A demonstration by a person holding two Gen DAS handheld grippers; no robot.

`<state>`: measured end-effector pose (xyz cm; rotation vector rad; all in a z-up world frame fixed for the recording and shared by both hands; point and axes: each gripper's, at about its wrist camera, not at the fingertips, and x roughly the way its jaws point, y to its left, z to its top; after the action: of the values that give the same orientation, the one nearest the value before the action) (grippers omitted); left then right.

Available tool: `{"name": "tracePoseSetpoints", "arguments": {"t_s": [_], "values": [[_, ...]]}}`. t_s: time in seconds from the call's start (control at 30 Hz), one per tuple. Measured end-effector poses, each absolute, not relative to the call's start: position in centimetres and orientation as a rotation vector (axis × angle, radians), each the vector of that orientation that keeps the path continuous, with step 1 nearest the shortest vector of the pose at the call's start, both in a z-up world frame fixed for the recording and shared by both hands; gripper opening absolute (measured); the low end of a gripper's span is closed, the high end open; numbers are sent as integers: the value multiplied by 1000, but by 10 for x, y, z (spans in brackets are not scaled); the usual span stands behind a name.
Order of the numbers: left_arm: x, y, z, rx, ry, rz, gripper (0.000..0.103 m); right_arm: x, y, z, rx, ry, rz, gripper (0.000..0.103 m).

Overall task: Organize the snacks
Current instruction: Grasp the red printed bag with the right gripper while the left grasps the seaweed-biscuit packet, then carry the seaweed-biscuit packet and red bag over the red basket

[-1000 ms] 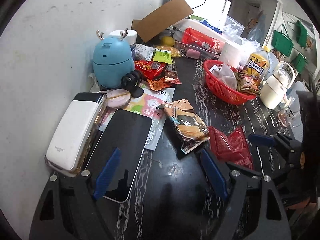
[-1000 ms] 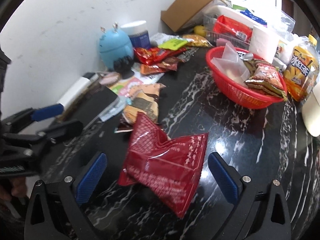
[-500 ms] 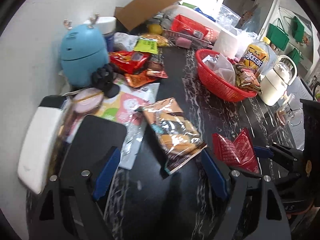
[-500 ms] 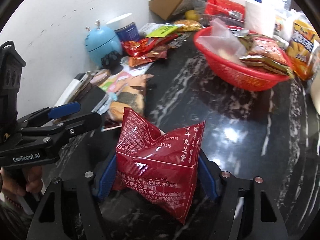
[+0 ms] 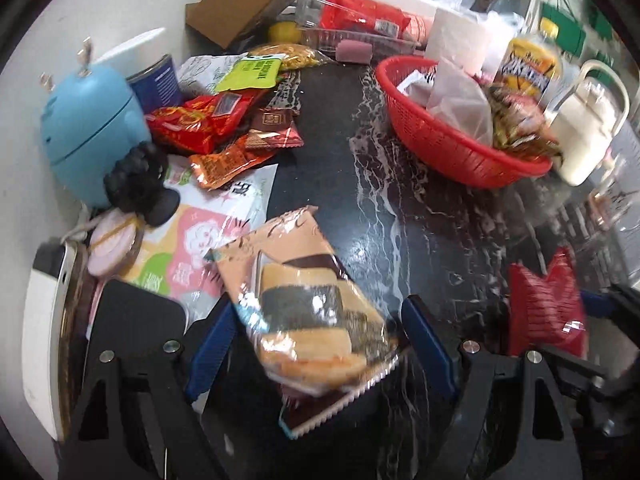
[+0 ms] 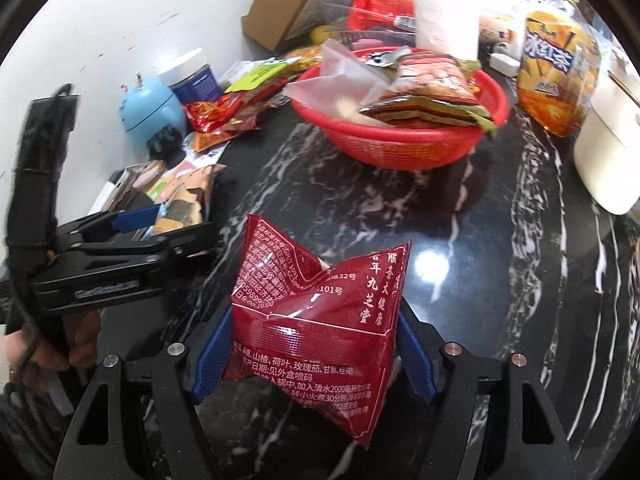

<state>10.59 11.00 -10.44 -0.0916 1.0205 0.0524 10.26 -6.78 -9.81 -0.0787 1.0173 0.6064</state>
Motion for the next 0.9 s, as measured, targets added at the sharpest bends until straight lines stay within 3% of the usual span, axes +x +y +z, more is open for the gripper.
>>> {"name": "tracePoseSetpoints", "arguments": {"t_s": [0.03, 0.1, 0.13, 0.17, 0.9], "values": [[107, 108, -105, -84, 1019, 53, 82, 102, -70, -98, -79, 1015, 604, 75], [109, 104, -106, -60, 1011, 59, 69, 102, -74, -98, -80, 1011, 602, 75], [107, 102, -104, -48, 1000, 49, 57, 101, -76, -97, -80, 1010, 599, 75], [106, 98, -104, -34, 998, 38, 53, 100, -78, -97, -84, 1008, 594, 75], [59, 4, -98, 36, 1035, -232, 52, 58, -162, -95, -68, 1002, 472, 75]]}}
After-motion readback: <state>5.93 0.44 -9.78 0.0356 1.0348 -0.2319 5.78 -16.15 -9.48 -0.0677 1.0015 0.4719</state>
